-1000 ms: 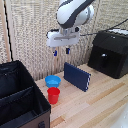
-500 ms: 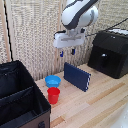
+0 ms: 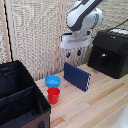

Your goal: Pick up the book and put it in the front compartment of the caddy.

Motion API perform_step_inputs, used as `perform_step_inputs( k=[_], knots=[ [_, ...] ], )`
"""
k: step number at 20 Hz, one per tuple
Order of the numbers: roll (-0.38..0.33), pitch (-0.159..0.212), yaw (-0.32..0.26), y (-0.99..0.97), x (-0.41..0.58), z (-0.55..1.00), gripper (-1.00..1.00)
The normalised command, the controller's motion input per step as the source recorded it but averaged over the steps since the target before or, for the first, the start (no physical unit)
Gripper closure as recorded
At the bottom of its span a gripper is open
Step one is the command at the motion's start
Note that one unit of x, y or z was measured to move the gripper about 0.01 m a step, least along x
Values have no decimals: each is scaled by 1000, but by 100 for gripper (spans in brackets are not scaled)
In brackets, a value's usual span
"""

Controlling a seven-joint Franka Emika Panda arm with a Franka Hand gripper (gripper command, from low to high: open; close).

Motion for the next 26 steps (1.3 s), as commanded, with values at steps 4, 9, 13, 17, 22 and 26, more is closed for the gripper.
perform_step_inputs(
  k=[4, 9, 13, 17, 22, 26],
  knots=[
    [-30, 0, 26, -358, 0, -272, -100],
    [-53, 0, 64, -220, 36, -302, -100],
    [-56, 0, 145, -19, 164, -310, -100],
    [-14, -1, 177, 39, 152, -250, -100],
    [-1, 3, 154, -58, 170, -249, -100],
    [-25, 45, 10, -66, -9, -209, -100]
  ],
)
